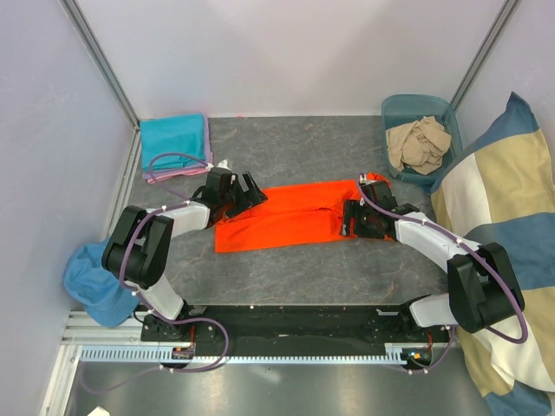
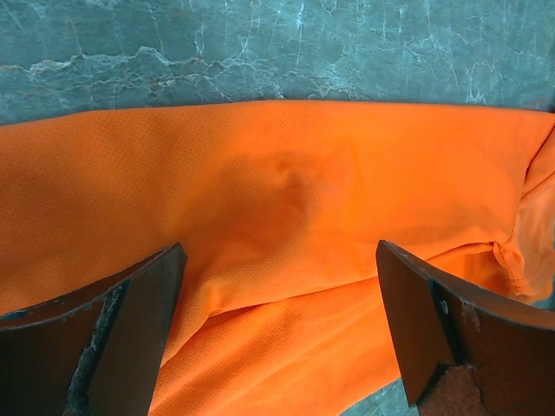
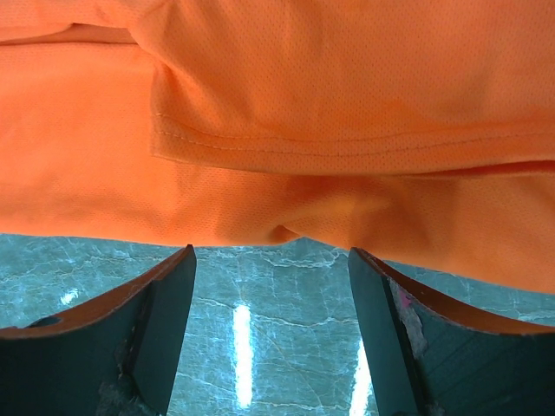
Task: Fold and stack the t-shirts
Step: Rotate the tshirt 90 degrees
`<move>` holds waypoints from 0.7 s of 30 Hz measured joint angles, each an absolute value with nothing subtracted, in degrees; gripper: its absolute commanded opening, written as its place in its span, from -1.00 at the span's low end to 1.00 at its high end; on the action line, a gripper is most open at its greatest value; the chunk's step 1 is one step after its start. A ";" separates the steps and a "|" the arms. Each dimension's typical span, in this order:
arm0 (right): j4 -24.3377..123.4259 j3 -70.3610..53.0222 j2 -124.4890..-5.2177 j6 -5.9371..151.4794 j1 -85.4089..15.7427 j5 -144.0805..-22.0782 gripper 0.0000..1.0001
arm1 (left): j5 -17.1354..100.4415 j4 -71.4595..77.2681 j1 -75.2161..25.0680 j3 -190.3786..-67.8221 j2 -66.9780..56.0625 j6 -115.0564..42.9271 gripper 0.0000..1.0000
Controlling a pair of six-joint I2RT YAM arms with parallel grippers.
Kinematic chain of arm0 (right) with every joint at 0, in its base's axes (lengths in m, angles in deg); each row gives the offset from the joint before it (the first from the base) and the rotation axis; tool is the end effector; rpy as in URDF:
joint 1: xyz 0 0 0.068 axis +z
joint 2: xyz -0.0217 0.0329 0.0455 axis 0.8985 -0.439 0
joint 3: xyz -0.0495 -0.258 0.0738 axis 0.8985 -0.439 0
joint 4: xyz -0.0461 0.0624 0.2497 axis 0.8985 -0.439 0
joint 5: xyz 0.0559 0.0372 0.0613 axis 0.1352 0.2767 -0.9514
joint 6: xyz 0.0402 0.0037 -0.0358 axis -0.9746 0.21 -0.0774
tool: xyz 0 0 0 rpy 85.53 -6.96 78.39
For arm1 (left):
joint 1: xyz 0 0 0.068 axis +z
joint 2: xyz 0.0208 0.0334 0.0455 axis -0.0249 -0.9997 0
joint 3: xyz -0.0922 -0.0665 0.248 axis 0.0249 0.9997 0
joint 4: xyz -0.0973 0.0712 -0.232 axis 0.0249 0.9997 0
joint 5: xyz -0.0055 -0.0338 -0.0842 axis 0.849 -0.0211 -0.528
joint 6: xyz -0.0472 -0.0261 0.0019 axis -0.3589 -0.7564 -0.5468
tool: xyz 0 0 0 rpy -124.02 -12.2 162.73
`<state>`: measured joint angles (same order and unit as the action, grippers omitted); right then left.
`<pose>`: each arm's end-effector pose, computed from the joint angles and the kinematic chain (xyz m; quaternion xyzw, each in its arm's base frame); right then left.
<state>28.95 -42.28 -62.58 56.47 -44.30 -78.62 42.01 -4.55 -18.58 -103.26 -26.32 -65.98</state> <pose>0.2432 0.0890 0.1809 0.0213 0.9606 0.1254 0.2470 0.3137 -0.1195 0.1562 -0.1404 0.8951 -0.2678 0.3277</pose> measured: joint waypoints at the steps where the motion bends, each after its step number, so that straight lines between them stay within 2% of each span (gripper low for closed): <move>1: 28.97 -42.37 -62.58 56.41 -44.30 -78.60 0.60 | 42.14 -4.55 -18.58 -103.26 -26.32 -65.98 1.00; 7: 30.13 -42.33 -63.67 55.25 -44.30 -76.98 0.61 | 43.00 -4.20 -18.58 -103.26 -26.17 -65.98 1.00; 21: 37.43 -32.86 -78.31 52.89 -44.34 -74.55 0.61 | 49.44 3.64 -18.56 -100.77 -20.48 -65.94 1.00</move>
